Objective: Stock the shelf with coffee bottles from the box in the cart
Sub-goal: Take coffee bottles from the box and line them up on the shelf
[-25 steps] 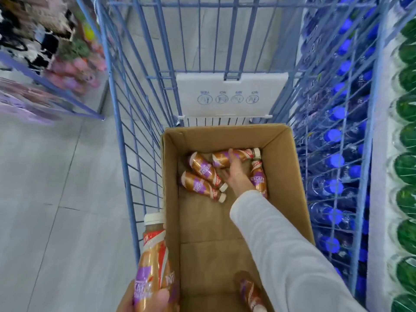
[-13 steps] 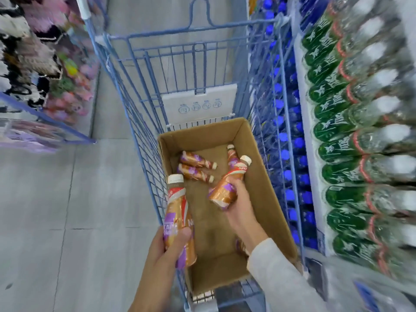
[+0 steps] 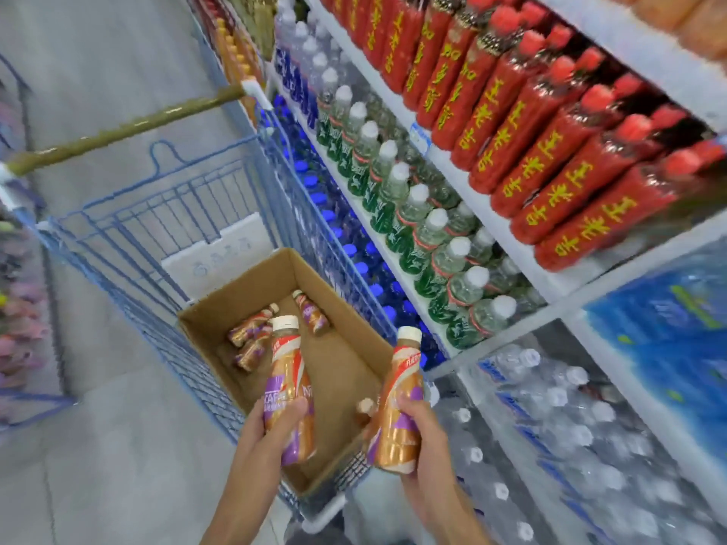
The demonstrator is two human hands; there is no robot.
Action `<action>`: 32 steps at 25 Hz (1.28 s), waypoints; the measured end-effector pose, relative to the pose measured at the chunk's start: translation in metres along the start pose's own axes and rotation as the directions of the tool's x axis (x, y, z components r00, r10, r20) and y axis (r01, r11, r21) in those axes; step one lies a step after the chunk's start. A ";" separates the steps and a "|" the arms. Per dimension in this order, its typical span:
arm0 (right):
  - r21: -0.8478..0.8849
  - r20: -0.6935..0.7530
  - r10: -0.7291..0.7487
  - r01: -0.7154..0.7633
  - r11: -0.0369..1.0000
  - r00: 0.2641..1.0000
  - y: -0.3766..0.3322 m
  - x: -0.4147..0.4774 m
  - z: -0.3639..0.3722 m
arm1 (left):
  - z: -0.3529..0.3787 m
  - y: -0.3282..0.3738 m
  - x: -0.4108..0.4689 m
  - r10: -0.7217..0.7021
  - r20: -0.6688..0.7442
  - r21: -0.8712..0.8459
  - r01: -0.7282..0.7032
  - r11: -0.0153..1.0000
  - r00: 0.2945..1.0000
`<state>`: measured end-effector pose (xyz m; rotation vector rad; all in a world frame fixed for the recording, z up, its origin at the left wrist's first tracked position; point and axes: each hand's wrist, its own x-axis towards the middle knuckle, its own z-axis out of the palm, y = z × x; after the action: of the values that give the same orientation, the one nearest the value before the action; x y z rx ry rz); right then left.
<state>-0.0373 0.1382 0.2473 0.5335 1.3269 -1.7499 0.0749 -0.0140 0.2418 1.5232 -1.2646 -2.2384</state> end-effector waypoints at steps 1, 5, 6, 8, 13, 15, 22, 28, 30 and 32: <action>0.032 -0.019 -0.039 0.040 0.999 0.999 -0.001 -0.009 -0.016 | 0.008 -0.004 -0.005 0.008 0.022 0.021 -0.009 1.000 1.000; 0.126 -0.120 -0.179 0.194 0.973 0.976 -0.005 -0.052 -0.082 | 0.056 -0.027 -0.040 0.076 0.158 0.103 -0.093 0.990 0.985; 0.132 -0.142 -0.209 0.228 0.965 0.968 -0.006 -0.064 -0.099 | 0.070 -0.033 -0.054 0.088 0.194 0.120 -0.113 0.986 0.977; 0.118 -0.178 -0.277 0.300 0.947 0.944 -0.008 -0.090 -0.134 | 0.096 -0.050 -0.083 0.115 0.275 0.133 -0.156 0.979 0.955; 0.126 -0.278 -0.416 0.462 0.878 0.866 -0.003 -0.157 -0.221 | 0.151 -0.100 -0.162 0.132 0.430 0.174 -0.226 0.959 0.893; 0.139 -0.316 -0.441 0.501 0.854 0.840 0.004 -0.187 -0.259 | 0.174 -0.126 -0.192 0.103 0.496 0.192 -0.224 0.955 0.862; 0.128 -0.485 -0.502 0.626 0.770 0.716 0.008 -0.273 -0.346 | 0.256 -0.176 -0.268 -0.022 0.699 0.250 -0.215 0.944 0.715; 0.166 -0.604 -0.523 0.737 0.656 0.602 -0.009 -0.310 -0.394 | 0.319 -0.188 -0.309 -0.102 0.790 0.333 -0.284 0.899 0.605; 0.155 -0.640 -0.517 0.755 0.637 0.568 -0.018 -0.317 -0.406 | 0.339 -0.191 -0.316 -0.116 0.821 0.333 -0.304 0.892 0.559; 0.147 -0.662 -0.521 0.774 0.616 0.540 -0.024 -0.323 -0.416 | 0.357 -0.193 -0.324 -0.143 0.832 0.349 -0.306 0.886 0.536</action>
<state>0.0546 0.6445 0.3605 0.9317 1.7037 -2.7325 -0.0061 0.4813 0.3755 0.2536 -2.1774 -2.8377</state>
